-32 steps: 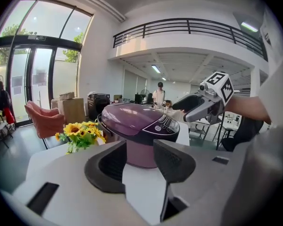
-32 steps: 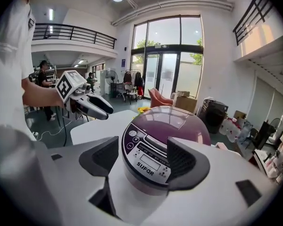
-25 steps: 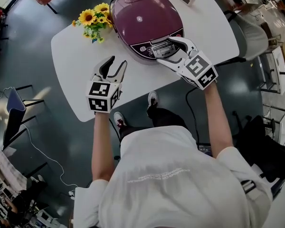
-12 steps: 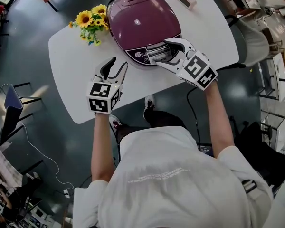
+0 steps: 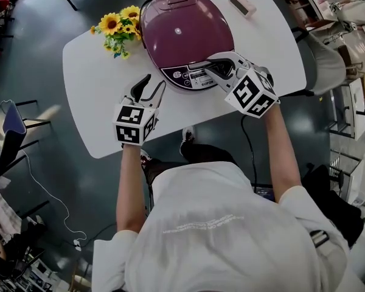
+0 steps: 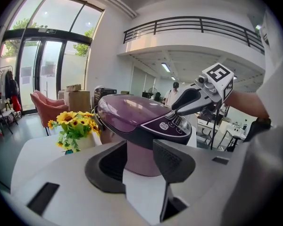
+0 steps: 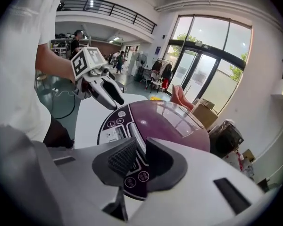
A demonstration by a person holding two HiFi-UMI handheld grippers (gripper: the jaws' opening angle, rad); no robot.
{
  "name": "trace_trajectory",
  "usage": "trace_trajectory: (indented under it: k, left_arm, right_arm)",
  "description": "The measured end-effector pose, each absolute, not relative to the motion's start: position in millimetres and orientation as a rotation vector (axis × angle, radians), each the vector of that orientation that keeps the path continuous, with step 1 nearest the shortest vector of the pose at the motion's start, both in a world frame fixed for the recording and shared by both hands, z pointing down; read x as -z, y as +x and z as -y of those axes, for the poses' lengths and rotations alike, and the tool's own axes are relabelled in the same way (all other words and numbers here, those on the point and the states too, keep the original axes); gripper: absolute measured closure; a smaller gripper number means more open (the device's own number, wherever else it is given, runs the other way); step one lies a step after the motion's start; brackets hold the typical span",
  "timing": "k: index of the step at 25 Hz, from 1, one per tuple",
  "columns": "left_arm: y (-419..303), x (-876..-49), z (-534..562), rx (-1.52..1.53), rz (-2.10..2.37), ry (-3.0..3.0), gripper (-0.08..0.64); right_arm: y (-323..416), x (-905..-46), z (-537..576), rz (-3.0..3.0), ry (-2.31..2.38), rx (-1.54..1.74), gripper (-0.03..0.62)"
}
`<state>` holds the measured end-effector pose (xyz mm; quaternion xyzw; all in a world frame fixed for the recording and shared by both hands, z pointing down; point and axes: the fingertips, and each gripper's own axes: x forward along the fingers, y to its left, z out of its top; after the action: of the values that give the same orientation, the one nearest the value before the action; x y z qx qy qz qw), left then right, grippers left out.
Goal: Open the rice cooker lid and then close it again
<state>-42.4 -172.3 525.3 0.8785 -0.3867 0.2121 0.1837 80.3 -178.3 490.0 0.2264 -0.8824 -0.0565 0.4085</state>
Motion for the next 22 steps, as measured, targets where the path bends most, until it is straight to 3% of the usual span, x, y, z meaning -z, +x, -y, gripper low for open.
trace_trajectory:
  k: [22]
  left_arm:
    - [-37.8, -528.9, 170.1, -0.593, 1.112, 2.462, 0.377]
  right_arm:
    - [81.1, -494.3, 182.1, 2.26, 0.593, 0.007, 0.531]
